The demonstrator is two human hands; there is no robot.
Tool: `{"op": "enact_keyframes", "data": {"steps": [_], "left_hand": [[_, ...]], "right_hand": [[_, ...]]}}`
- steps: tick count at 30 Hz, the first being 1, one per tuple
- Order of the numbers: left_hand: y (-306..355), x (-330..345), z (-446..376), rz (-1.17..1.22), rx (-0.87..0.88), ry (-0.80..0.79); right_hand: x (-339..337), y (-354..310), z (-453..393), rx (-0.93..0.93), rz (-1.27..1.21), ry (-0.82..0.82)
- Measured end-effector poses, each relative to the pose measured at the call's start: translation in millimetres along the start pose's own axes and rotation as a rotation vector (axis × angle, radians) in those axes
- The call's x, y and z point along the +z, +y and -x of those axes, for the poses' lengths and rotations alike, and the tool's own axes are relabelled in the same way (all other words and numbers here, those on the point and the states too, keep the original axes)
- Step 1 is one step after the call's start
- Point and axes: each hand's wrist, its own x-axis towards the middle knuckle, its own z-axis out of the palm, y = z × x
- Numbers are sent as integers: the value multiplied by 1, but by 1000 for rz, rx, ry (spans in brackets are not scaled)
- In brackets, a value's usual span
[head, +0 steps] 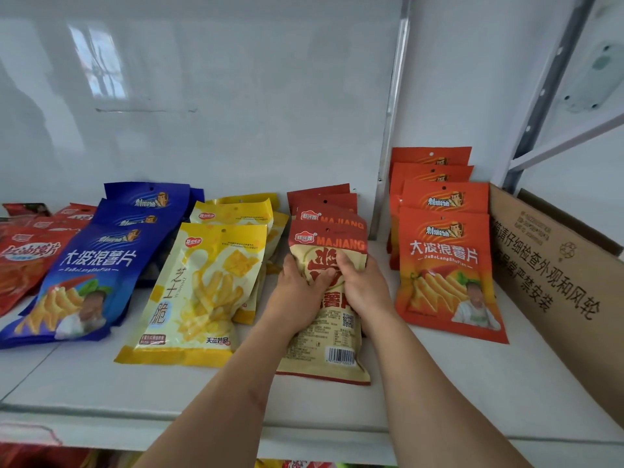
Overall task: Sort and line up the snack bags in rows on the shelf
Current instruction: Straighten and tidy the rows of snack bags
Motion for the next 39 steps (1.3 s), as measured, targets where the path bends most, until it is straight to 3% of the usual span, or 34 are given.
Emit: {"op": "enact_keyframes", "data": {"steps": [11, 17, 22, 26, 30, 39], "left_hand": [[11, -9, -3, 48, -41, 6], [59, 6, 12, -221, 193, 211], [109, 55, 22, -121, 339, 30], [125, 96, 7, 42, 184, -81], [119, 124, -16, 168, 10, -88], [125, 144, -55, 420, -202, -152]], "right_hand": [[-19, -10, 2, -3, -33, -19], [-80, -28, -1, -147, 95, 119], [-136, -20, -11, -193, 106, 322], [-167, -1, -26, -158, 135, 411], [-178, 17, -44, -80, 140, 414], [-185, 32, -86, 99, 116, 299]]}}
